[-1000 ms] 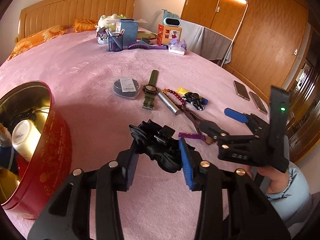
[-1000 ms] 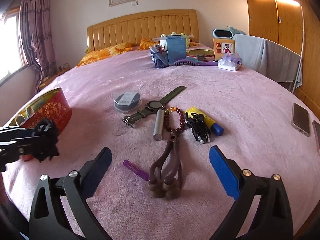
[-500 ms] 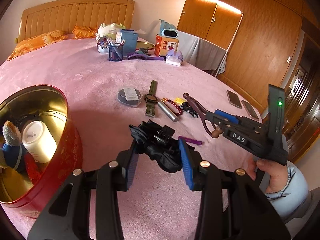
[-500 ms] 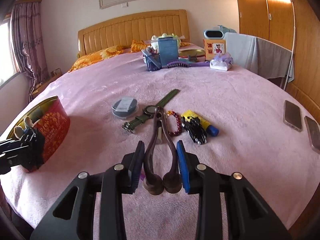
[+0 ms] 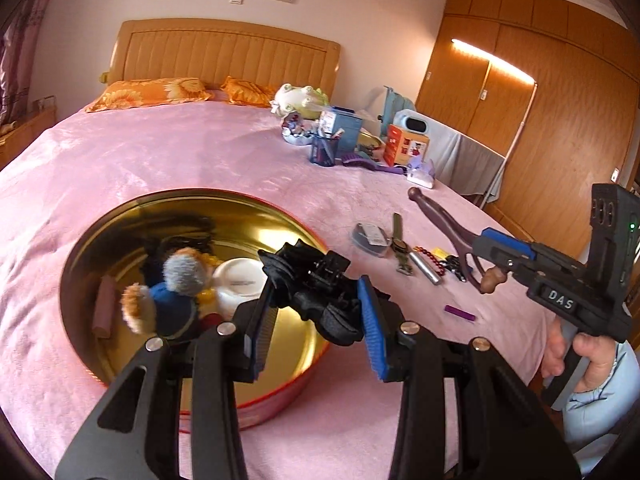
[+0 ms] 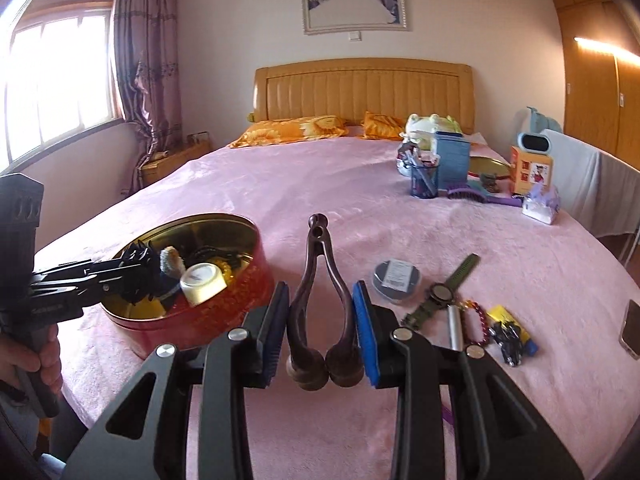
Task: Organize jewelry
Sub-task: 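Carry the black clip into the tin with the left tool while the right tool drops the pliers in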
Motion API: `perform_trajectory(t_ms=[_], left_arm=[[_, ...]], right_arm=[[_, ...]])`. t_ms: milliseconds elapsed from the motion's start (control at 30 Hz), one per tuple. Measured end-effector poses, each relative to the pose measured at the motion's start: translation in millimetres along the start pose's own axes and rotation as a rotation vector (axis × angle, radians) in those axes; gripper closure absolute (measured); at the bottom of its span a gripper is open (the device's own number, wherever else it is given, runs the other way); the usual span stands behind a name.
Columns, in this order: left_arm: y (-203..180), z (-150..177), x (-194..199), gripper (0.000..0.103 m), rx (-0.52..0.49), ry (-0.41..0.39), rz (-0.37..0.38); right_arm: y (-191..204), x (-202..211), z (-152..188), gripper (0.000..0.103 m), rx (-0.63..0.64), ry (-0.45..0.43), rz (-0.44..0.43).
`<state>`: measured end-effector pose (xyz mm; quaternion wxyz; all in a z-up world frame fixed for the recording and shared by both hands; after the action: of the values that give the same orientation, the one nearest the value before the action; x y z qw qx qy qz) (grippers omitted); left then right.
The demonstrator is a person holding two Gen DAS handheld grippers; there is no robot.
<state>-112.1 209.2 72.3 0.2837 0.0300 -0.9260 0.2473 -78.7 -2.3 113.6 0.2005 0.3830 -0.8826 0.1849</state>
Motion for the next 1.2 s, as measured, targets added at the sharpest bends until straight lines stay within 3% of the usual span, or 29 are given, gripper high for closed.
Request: perform_trajectory(t_ms=[233, 533, 633, 700, 800, 867, 967, 1200], left_arm=[[56.9, -13.1, 25.4, 0.063, 0.068, -0.066, -0.070], [89.9, -14.0, 38.5, 0.063, 0.144, -0.112, -0.044], [96.2, -12.8, 45.9, 0.063, 0.153, -0.120, -0.031], [97.7, -12.4, 48.6, 0.063, 0.156, -0.122, -0.027], [99.8, -10.9, 53.7, 0.063, 0.159, -0.126, -0.020], [101.5, -10.5, 55.9, 0.063, 0.160, -0.126, -0.014], [104.1, -11.2, 56.4, 0.063, 0.161, -0.127, -0.008], [115.1, -10.2, 53.7, 0.063, 0.175, -0.119, -0.011]], right_arm=[[52.3, -32.3, -49.0, 0.069, 0.082, -0.004, -0.126], [122.4, -113.5, -83.2, 0.069, 0.132, 0.163, -0.311], [131.3, -150.8, -90.9, 0.069, 0.136, 0.239, -0.265], [137.4, -177.0, -96.9, 0.069, 0.211, 0.285, -0.213], [148.7, -217.1, -96.1, 0.069, 0.343, 0.389, -0.216], [151.7, -228.1, -94.4, 0.069, 0.432, 0.391, -0.231], [149.2, -248.7, -93.5, 0.069, 0.495, 0.432, -0.184], [147.0, -269.7, -85.6, 0.068, 0.492, 0.479, -0.199]])
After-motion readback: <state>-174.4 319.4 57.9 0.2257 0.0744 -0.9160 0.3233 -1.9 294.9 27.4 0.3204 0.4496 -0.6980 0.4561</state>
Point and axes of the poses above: each gripper's, at about its wrist camera, not at the fingertips, and x roughly against the way its jaws point, y to its left, z to its underside, the point moved 2 cm from there along -x, roughly the way its jaws point, and after that the axes turned 15 degrees about x, right-handed, at the moved point
